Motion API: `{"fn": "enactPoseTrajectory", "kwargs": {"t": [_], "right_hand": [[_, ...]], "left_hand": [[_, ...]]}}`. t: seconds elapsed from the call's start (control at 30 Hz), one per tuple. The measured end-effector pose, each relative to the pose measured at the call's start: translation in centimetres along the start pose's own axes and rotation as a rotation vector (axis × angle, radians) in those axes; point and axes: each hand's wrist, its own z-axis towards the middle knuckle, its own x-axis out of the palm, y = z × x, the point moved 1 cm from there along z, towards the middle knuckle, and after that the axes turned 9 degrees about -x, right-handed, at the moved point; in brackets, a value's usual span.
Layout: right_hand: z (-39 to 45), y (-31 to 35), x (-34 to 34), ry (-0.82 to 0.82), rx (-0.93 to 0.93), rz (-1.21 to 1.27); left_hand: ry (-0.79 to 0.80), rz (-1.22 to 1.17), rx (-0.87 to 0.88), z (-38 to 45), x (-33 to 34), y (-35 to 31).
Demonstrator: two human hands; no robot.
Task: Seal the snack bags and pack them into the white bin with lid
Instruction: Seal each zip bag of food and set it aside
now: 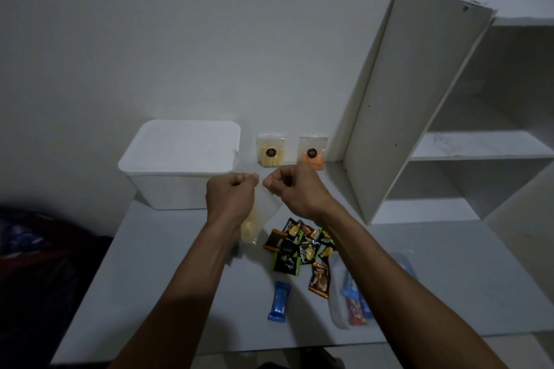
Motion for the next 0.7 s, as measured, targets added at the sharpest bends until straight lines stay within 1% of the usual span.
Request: {"fn": "enactPoseTrajectory", "kwargs": {"t": [0.13, 0.2, 0.27, 0.33, 0.37, 0.4, 0.5, 0.53, 0.6, 0.7], "right_hand": [[-0.7, -0.3, 0.0, 0.025, 0.034, -0.016], [-1.0, -0.4, -0.1, 0.028, 0.037, -0.032], [-1.2, -0.2, -0.5, 0.028, 0.013, -0.061], [-1.2, 0.4, -1.6, 0.070, -0.015, -0.103], [-1.2, 0.7, -2.4, 0.110, -0.029, -0.131], [-1.1, 1.0, -3.2, 0.156, -0.041, -0.162], [-0.7, 1.7, -5.5, 0.270, -0.050, -0.235], [-0.6, 1.8, -6.1, 0.286, -0.053, -0.245], [-0.6, 1.8, -6.9, 0.262, -0.058, -0.232], [-1.3, 0.2, -7.4, 0.163, -0.023, -0.097]], "left_hand": [[-0.029, -0.026, -0.049, 0.0, -0.1, 0.3], [-0.031, -0.014, -0.043, 0.1, -0.2, 0.5], [-0.080, -0.012, 0.006, 0.3, -0.4, 1.0], [-0.142, -0.001, 0.090, 1.1, -1.1, 1.4], [-0.132, 0.021, 0.133, 1.6, -1.5, 1.5], [-0.084, 0.052, 0.167, 2.1, -1.9, 1.5], [0.145, 0.107, 0.243, 3.1, -2.4, 1.4], [0.189, 0.095, 0.258, 3.2, -2.5, 1.4], [0.220, 0.031, 0.259, 3.0, -2.3, 1.3], [0.198, -0.081, 0.199, 3.0, -1.5, 1.5]]}}
